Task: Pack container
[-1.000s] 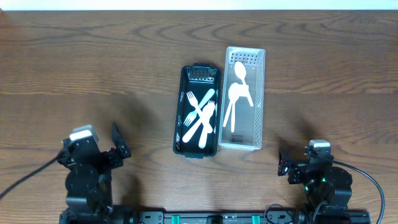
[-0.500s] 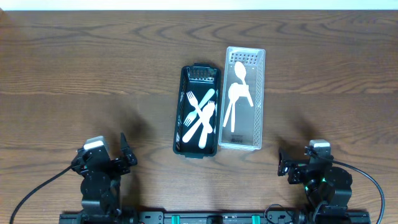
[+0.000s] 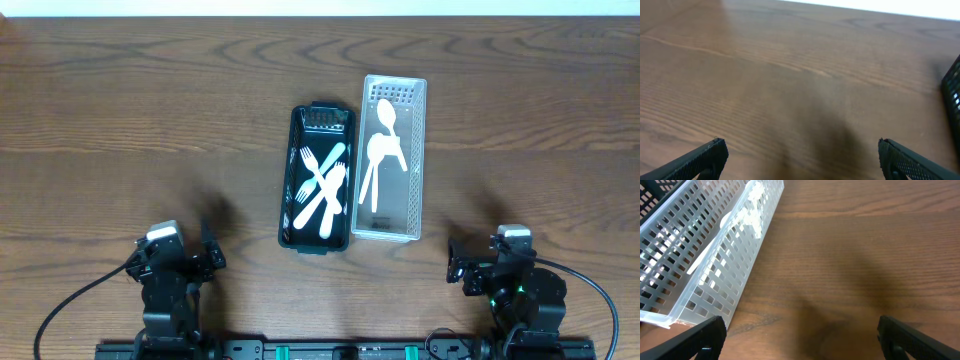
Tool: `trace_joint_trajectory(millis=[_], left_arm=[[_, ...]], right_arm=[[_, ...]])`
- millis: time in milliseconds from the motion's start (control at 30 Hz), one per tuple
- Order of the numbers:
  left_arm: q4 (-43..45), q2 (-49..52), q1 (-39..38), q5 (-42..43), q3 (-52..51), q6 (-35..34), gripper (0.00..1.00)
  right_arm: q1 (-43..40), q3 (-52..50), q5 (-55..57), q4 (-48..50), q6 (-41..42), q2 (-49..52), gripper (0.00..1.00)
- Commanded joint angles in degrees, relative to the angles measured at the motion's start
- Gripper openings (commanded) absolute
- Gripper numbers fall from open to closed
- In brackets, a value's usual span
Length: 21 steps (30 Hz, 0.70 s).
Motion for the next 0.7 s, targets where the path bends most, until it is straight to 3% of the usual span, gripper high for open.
trace_joint_trajectory(millis=[0,667], left_arm=[[0.6,-0.5,0.3,-0.1,-1.3,-0.5,0.98],[0.6,-0.4,0.3,-0.1,-1.9,-0.5,0.98]], right_arm=[[0.5,-0.3,0.2,0.0,0.7,-0.6,0.99],[0.5,-0.3,0.2,0.0,0.7,-0.6,0.99]])
